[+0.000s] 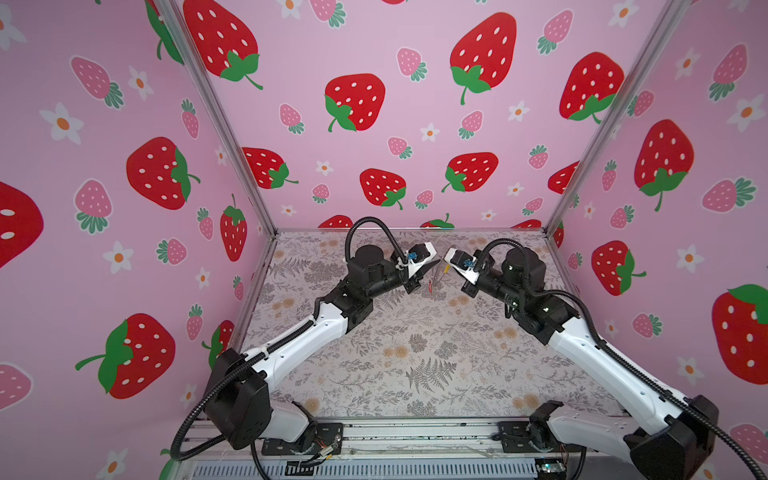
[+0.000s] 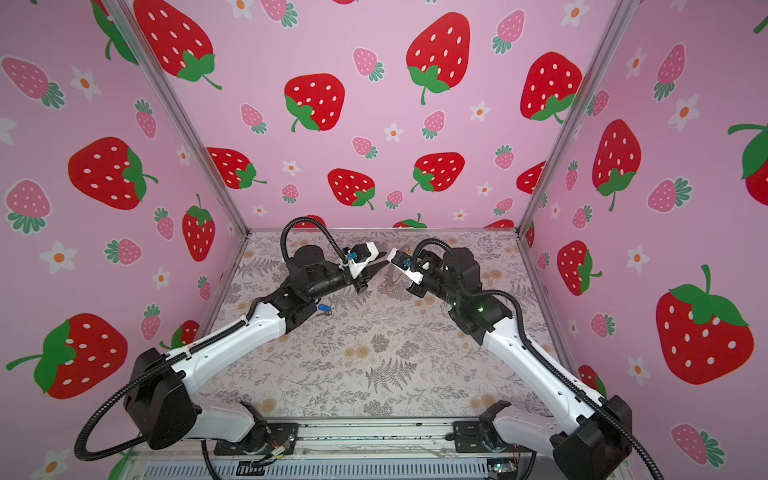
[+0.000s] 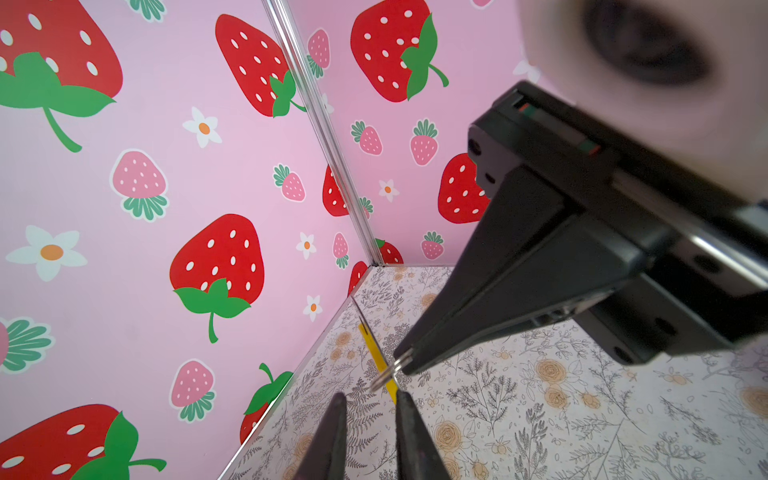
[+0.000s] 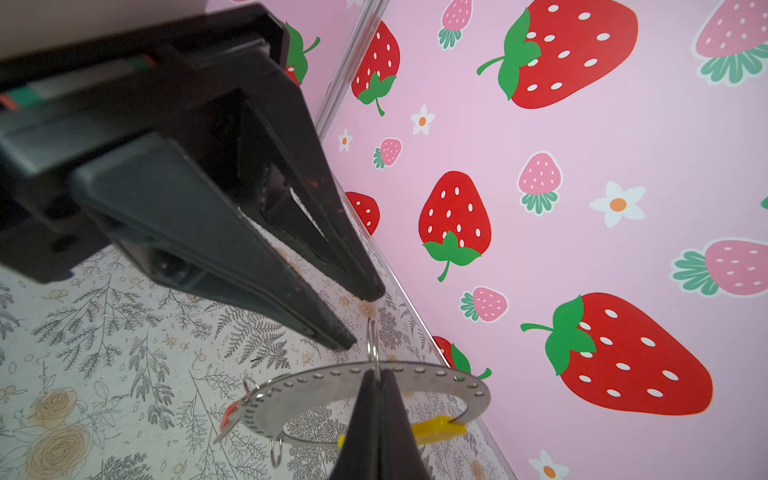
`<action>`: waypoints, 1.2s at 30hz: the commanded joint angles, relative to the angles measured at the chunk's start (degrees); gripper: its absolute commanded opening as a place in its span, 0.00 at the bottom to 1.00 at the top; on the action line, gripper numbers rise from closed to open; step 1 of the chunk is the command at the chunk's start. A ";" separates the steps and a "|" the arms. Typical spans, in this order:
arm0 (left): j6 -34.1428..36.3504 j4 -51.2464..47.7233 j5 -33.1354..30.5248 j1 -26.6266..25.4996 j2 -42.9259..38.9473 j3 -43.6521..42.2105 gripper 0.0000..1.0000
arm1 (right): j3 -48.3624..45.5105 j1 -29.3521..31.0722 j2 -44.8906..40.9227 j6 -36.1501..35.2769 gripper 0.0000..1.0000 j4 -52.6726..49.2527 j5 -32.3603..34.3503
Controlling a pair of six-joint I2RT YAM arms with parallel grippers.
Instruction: Put the keys on the keyring
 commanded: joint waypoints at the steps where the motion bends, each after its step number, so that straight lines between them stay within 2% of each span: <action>1: -0.85 2.13 0.52 0.03 0.89 2.19 0.23 | 0.00 0.17 -1.23 0.33 0.00 1.45 -1.50; 13: -1.79 3.17 0.62 0.04 1.76 2.72 0.19 | -0.04 0.21 -0.69 -0.66 0.00 0.68 -1.89; 30: -2.67 3.88 1.51 0.01 2.11 3.14 0.21 | -0.37 0.29 -0.23 -1.95 0.00 0.48 -1.27; 36: -3.56 4.50 1.23 0.00 2.55 3.38 0.16 | -1.00 0.30 -0.41 -2.39 0.00 0.81 -0.93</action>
